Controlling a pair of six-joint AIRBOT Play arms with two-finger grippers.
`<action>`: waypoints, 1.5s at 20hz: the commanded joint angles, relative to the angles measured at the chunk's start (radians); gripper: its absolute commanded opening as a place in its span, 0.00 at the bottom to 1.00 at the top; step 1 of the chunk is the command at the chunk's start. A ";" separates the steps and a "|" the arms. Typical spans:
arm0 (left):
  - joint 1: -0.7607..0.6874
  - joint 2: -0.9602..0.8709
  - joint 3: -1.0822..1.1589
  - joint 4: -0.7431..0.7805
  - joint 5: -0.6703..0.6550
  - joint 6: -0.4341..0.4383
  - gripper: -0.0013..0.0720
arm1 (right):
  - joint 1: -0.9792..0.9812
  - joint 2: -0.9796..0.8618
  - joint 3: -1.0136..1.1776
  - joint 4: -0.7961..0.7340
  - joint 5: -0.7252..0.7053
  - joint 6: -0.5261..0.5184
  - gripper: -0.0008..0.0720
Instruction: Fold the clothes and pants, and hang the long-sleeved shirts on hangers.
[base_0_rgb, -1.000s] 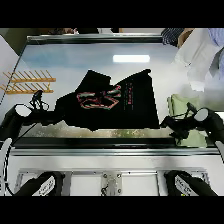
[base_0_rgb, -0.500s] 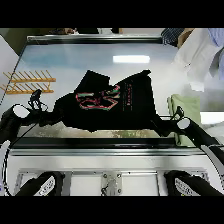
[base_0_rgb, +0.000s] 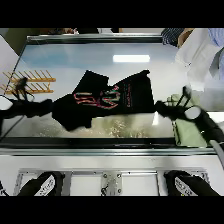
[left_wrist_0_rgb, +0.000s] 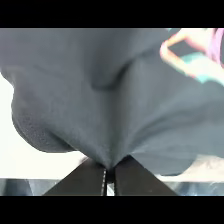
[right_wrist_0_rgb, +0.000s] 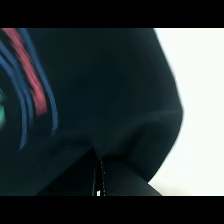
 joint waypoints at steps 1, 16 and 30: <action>0.069 0.097 0.251 -0.008 -0.149 0.014 0.04 | -0.149 0.119 0.344 -0.248 0.274 -0.068 0.03; 0.075 0.337 1.023 -0.107 -0.241 -0.146 0.04 | -0.252 0.383 0.921 -0.259 0.548 -0.081 0.03; -0.004 -0.466 0.465 -0.113 -0.112 0.005 0.04 | 0.034 -0.572 0.921 -0.284 0.477 -0.097 0.03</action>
